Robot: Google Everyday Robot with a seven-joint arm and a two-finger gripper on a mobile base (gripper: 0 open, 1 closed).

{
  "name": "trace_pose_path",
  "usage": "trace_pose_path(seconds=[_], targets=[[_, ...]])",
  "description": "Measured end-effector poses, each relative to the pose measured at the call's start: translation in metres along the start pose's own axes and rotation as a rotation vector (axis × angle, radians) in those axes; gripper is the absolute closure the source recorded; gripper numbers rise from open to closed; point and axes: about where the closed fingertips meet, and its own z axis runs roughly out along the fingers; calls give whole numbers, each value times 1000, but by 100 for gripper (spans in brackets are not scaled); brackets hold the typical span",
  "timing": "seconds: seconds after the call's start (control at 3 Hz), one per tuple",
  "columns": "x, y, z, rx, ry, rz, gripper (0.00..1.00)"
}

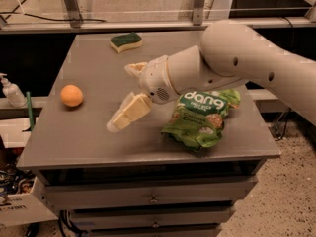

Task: Move orange near sponge

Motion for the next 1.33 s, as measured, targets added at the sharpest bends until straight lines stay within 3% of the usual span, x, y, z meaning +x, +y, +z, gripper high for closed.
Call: trace_pose_path(seconds=[0.67, 1.33], targets=[[-22, -16, 66, 3, -153, 41, 0], [-38, -35, 112, 2, -231, 61, 0]])
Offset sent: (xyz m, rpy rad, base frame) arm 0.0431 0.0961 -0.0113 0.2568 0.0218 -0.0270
